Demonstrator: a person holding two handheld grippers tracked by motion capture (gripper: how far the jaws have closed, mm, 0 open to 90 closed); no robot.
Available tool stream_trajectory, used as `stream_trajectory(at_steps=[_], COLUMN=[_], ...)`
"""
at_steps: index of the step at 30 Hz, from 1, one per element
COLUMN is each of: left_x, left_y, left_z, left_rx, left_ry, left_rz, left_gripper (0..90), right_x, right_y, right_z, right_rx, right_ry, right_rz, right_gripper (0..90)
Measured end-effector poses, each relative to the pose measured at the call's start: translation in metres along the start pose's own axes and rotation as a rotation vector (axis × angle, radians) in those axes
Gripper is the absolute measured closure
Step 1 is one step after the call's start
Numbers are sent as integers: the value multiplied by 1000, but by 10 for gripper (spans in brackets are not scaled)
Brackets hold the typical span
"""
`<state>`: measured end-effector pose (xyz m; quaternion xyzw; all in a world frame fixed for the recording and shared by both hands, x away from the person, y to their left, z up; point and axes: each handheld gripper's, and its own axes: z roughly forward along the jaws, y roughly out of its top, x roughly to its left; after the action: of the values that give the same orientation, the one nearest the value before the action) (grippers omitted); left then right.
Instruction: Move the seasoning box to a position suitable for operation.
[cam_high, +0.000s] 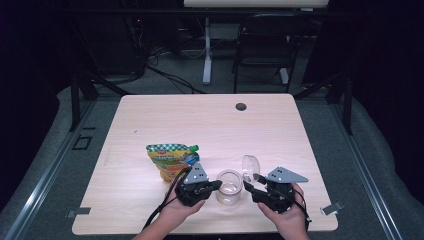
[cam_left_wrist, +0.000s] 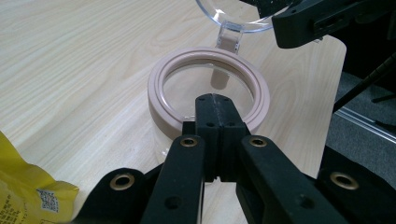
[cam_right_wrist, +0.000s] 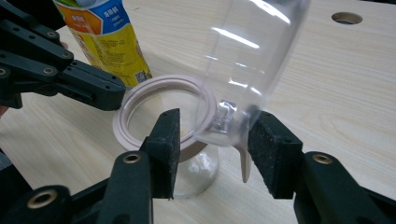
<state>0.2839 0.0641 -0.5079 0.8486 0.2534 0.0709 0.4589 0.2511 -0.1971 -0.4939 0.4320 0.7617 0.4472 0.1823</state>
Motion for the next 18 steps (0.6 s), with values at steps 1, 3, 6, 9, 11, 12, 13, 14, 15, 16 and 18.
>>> stream_trajectory(at_steps=[1, 3, 6, 9, 11, 12, 13, 14, 15, 16, 18], left_x=[0, 0, 0, 0, 0, 0, 0, 0, 0, 0, 0], left_y=[0, 0, 0, 0, 0, 0, 0, 0, 0, 0, 0], left_z=[0, 0, 0, 0, 0, 0, 0, 0, 0, 0, 0], left_rx=[0, 0, 1, 0, 0, 0, 0, -1, -1, -1, -2], left_ry=[0, 0, 0, 2, 1, 1, 0, 1, 1, 2, 2], left_rz=[0, 0, 1, 2, 2, 2, 1, 2, 2, 2, 3], left_gripper=[900, 900, 900, 900, 900, 900, 900, 900, 900, 900, 900], right_x=[-1, -2, -3, -2, -2, -2, -2, -2, -3, -3, -4], right_y=[0, -1, -1, -2, -2, -2, -2, -3, -4, -4, -6], right_z=[1, 1, 2, 3, 3, 3, 5, 6, 8, 9, 12], right_rx=[2, 6, 10, 10, 9, 11, 8, 11, 12, 16, 13], right_ry=[1, 4, 8, 5, 1, 2, 2, 2, 2, -1, 3], right_rz=[1, 7, 19, 17, 15, 15, 19, 21, 23, 25, 38], right_gripper=[555, 576, 588, 600, 603, 603, 603, 601, 596, 593, 594])
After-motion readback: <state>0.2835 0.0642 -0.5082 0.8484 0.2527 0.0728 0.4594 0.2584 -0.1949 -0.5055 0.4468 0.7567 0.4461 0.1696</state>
